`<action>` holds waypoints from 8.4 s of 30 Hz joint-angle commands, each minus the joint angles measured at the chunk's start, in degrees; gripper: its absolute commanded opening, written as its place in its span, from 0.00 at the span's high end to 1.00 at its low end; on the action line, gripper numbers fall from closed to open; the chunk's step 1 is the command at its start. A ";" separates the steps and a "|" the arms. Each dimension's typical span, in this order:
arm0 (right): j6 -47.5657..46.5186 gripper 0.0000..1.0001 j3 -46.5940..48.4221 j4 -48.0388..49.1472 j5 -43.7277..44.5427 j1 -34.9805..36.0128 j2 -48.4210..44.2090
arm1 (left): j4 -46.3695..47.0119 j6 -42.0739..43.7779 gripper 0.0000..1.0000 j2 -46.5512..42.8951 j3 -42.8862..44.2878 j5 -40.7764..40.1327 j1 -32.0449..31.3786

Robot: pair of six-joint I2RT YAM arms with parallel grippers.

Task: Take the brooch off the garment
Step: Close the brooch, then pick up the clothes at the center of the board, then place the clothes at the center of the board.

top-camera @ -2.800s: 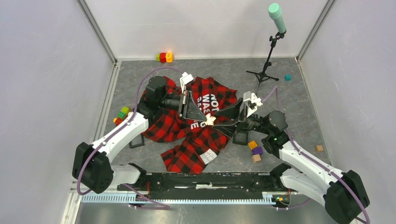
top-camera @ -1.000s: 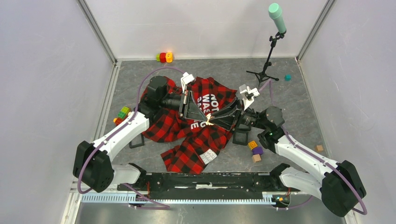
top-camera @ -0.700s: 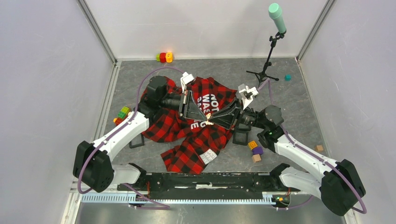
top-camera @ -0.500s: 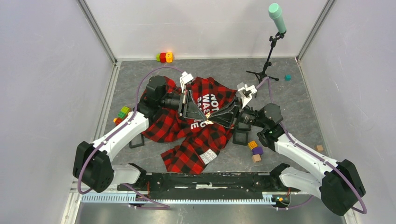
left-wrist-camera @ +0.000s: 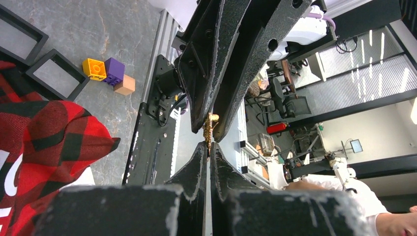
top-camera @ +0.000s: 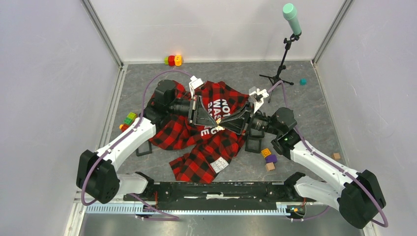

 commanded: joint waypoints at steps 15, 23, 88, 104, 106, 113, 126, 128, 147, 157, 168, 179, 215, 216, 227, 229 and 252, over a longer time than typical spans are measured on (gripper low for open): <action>-5.68 0.73 2.49 -4.91 3.49 -0.31 0.15 | -2.95 3.71 0.98 -2.87 3.07 1.76 -0.71; -6.49 0.60 1.71 -2.27 -2.82 -0.11 -0.28 | -3.04 4.09 0.98 -2.55 3.33 1.55 -0.69; -0.55 0.79 0.86 -7.02 7.70 -0.66 0.18 | -8.03 10.70 0.98 -4.37 2.90 -1.80 -0.93; -3.68 0.54 -1.03 -9.43 12.91 -0.84 -5.25 | -21.71 20.20 0.98 -3.98 5.97 -11.68 -0.93; -4.09 0.45 -1.30 -10.48 15.01 -0.84 -6.34 | -26.70 24.36 0.98 -3.92 6.99 -18.87 -1.08; 16.59 0.37 3.58 -28.44 34.02 -0.54 -8.19 | -12.25 47.82 0.98 -11.34 -2.51 -59.68 -13.60; 36.17 0.38 2.70 -31.83 31.43 0.34 -8.68 | 22.47 87.00 0.98 -16.28 -23.31 -48.95 -18.72; 36.85 0.39 3.12 -31.62 31.45 1.12 -8.08 | 27.26 88.66 0.98 -16.37 -25.61 -47.15 -18.90; 39.89 0.69 1.29 -27.43 31.95 5.90 -3.75 | 29.51 96.98 0.98 -14.64 -27.61 -46.76 -21.08; 34.57 1.00 -0.22 -28.53 40.24 5.75 -6.31 | 27.92 94.23 0.61 -14.57 -28.03 -46.26 -21.15; 17.66 1.00 -4.57 -40.67 64.33 3.87 -15.34 | 3.01 71.69 0.00 -5.07 -20.23 -55.76 -21.15; 11.18 1.00 -5.57 -43.61 69.91 3.39 -20.79 | -1.38 56.13 0.98 8.14 -4.97 -54.15 -11.69; -10.92 1.00 -1.55 -41.96 51.51 -9.97 -16.21 | -8.65 51.61 0.98 6.12 39.15 -71.65 13.63; -11.34 1.00 -1.23 -42.17 52.07 -9.98 -16.73 | -9.10 52.33 0.98 6.59 42.07 -72.55 14.10; -11.44 1.00 -2.22 -41.97 51.15 -10.32 -16.64 | -15.33 55.62 0.98 11.89 57.56 -70.97 18.14; -11.37 1.00 -2.40 -41.48 50.76 -10.38 -16.50 | -15.89 55.42 0.98 12.45 57.41 -71.01 18.23; -15.60 1.00 -7.99 -37.57 32.84 -13.25 -13.24 | 4.69 33.27 0.48 18.23 13.02 -46.50 3.73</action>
